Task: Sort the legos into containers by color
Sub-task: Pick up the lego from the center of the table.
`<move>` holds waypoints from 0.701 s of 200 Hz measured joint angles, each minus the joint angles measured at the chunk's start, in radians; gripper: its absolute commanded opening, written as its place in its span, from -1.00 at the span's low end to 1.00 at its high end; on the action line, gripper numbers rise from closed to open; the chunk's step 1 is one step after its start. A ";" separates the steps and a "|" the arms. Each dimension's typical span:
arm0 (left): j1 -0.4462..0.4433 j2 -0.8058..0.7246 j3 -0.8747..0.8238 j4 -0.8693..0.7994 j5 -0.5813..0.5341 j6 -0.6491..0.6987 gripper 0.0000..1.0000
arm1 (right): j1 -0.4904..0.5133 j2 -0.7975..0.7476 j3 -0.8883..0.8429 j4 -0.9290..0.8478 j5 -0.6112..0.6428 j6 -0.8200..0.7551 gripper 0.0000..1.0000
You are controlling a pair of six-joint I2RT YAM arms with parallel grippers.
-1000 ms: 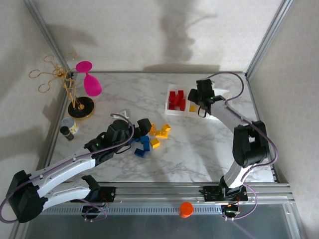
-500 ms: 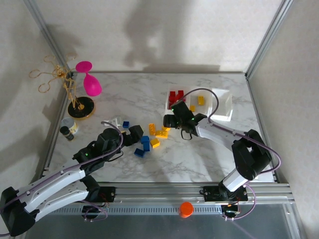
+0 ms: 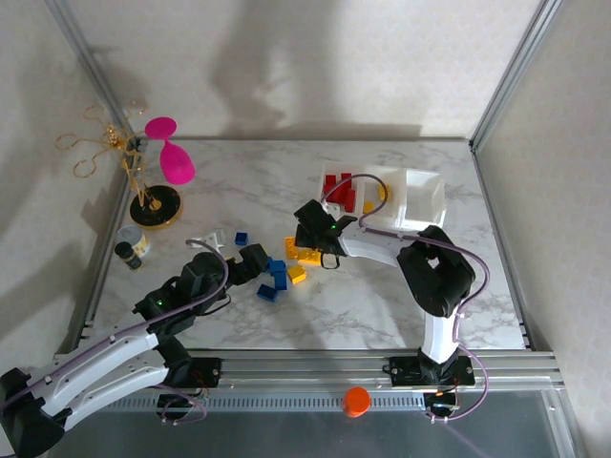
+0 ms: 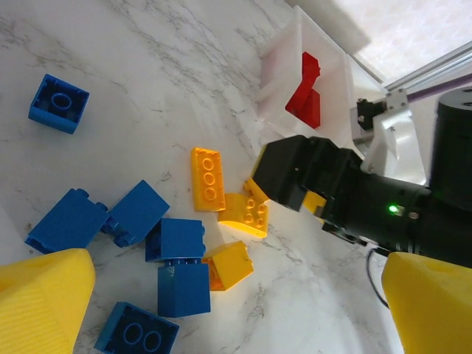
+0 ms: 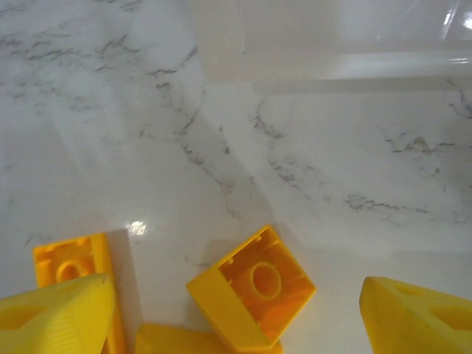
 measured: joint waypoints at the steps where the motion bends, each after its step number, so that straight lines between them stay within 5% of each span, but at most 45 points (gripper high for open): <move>1: 0.000 -0.001 -0.001 0.000 0.000 0.000 0.99 | 0.000 0.001 0.000 0.000 0.001 0.000 0.72; 57: 0.000 -0.016 -0.020 0.000 0.000 -0.014 0.99 | 0.000 0.054 0.006 -0.020 0.064 0.046 0.65; 140: 0.000 -0.013 -0.029 0.001 0.004 -0.015 0.99 | 0.000 -0.026 -0.118 -0.018 0.087 0.048 0.28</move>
